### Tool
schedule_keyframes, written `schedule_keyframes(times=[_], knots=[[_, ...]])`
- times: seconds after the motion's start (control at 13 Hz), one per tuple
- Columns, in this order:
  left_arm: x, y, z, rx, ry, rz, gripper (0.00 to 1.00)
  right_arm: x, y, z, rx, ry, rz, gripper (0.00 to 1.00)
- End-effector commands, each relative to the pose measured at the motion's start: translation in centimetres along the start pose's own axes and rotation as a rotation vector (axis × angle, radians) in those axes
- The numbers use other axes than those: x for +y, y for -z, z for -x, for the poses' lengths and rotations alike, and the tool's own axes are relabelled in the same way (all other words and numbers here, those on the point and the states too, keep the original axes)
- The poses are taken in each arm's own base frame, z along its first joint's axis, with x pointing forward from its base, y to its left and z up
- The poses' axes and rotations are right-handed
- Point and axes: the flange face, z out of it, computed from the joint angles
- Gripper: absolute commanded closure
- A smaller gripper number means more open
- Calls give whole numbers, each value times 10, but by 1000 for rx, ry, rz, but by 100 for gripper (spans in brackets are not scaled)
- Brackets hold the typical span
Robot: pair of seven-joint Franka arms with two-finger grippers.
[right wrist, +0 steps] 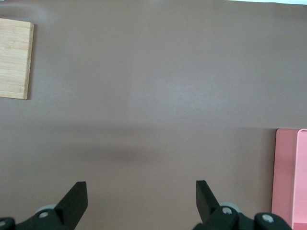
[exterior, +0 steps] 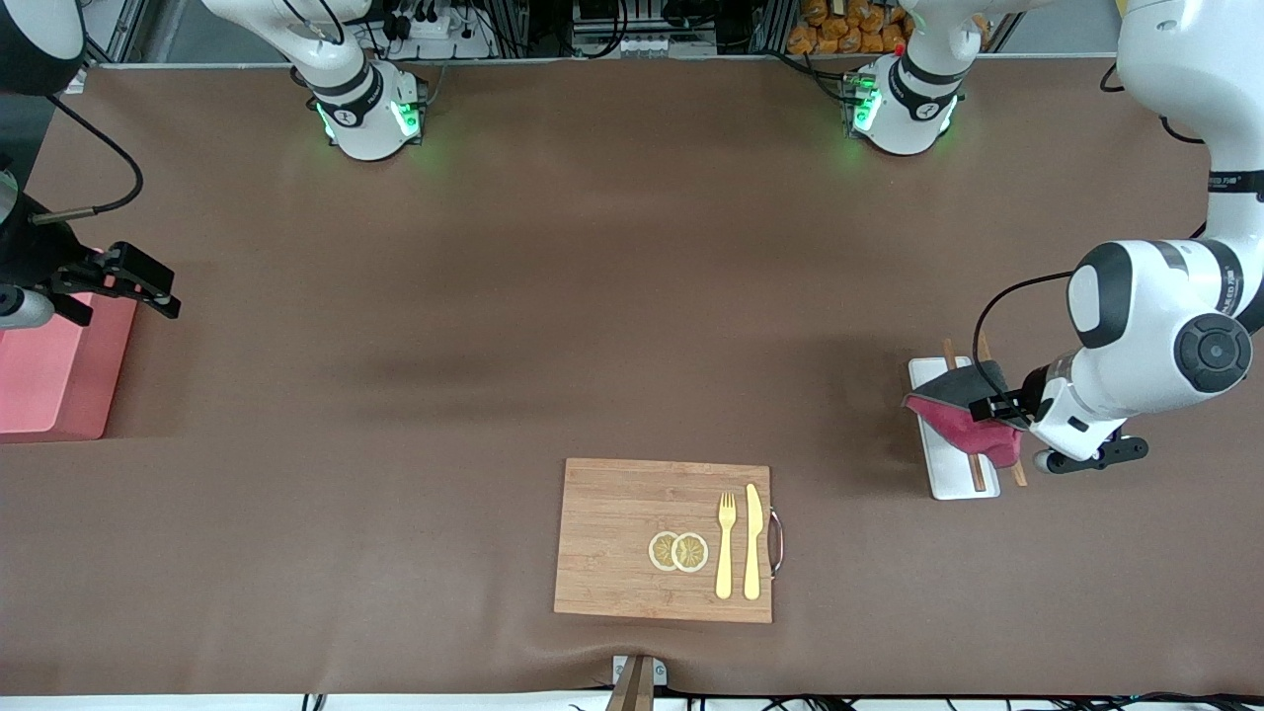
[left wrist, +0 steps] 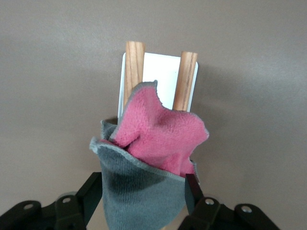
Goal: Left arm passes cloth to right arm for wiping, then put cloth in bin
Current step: 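Lower the left gripper and grasp the pink-grey cloth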
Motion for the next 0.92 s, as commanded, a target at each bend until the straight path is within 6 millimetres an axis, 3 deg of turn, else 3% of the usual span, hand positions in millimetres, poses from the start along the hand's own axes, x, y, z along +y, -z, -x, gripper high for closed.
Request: schedule_keyframes(times=[0.0, 0.23, 0.38, 0.54, 0.69, 0.85], knots=[[1, 2, -6, 10, 10, 6, 39, 1, 3, 0, 2, -14, 16, 0], [3, 3, -9, 14, 10, 7, 62, 1, 3, 0, 2, -14, 16, 0], [2, -4, -10, 4, 3, 5, 84, 0, 3, 0, 0, -13, 15, 0], [-1, -5, -10, 2, 8, 4, 100, 0, 3, 1, -1, -13, 15, 0], [2, 4, -10, 14, 0, 6, 100, 2, 2, 1, -3, -14, 16, 0], [19, 31, -3, 40, -15, 16, 100, 0, 2, 1, -3, -11, 15, 0]])
